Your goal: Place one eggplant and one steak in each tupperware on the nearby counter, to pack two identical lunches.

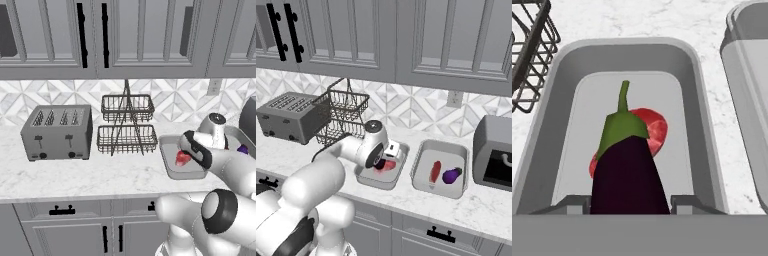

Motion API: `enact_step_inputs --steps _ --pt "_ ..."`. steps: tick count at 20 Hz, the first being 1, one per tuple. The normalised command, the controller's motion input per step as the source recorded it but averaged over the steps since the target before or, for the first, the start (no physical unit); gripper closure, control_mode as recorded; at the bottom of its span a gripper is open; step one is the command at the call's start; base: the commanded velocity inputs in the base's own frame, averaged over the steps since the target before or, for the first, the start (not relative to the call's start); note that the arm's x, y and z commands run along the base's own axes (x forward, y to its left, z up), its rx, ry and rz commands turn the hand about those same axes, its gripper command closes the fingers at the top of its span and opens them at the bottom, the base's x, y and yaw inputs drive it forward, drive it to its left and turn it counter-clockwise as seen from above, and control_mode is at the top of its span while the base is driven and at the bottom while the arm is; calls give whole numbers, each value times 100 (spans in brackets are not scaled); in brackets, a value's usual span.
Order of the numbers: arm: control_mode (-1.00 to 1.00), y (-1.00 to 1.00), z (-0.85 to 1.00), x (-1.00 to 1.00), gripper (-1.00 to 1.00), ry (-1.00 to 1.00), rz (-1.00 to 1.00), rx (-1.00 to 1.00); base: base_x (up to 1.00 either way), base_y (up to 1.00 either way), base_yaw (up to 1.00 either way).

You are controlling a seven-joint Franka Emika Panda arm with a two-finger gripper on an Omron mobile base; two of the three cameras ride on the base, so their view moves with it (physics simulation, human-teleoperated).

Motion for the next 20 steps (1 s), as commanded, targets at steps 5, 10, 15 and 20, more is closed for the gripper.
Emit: enact_step_inputs --steps 5,10,15,20 --pt "-100 22 -10 23 100 1 -2 0 0 0 0" --pt "-100 24 0 52 100 3 -1 0 0 0 0" --pt "-100 4 -2 61 100 2 0 2 0 0 0" --pt "-100 -12 -4 41 -100 0 0 5 0 0 0"
